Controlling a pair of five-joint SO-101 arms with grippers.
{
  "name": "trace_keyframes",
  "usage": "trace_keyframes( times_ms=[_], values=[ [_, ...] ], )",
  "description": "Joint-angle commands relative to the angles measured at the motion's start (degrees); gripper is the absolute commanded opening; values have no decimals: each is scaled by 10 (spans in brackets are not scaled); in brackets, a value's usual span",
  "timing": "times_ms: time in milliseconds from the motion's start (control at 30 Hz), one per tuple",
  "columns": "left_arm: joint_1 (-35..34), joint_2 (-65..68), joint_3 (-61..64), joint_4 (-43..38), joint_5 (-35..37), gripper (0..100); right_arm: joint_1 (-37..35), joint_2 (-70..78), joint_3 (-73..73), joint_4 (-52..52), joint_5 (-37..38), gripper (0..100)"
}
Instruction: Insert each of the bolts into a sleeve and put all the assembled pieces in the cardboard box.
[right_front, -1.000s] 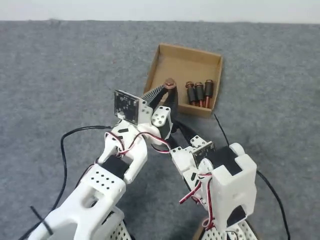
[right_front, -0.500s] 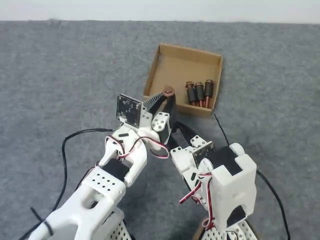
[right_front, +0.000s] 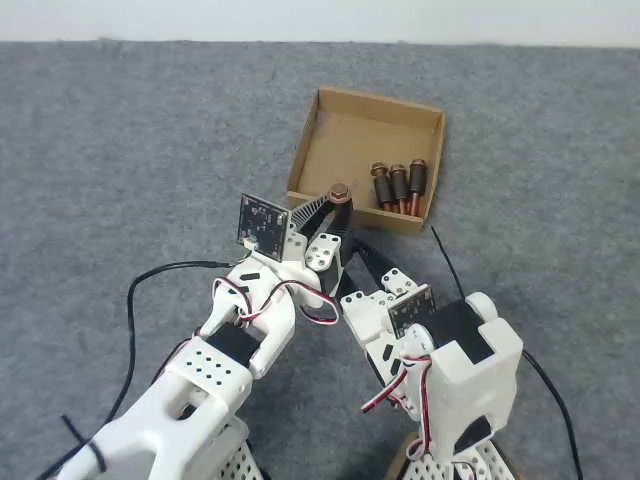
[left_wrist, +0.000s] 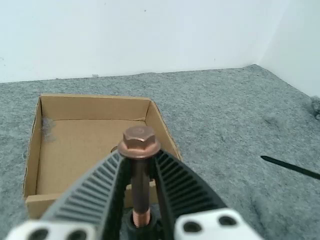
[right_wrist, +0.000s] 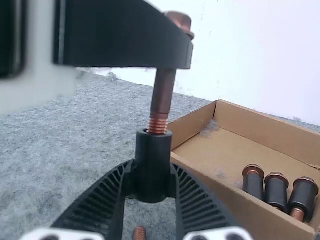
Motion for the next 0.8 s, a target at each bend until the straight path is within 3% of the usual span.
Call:
trace_keyframes(
  times_ms=[0, 767],
  values=[
    [4, -8, 9, -17, 4, 11, 7, -36, 18, -9, 8, 7],
    [3, -6, 78, -17, 4, 13, 15, -40, 18, -12, 6, 7]
  ],
)
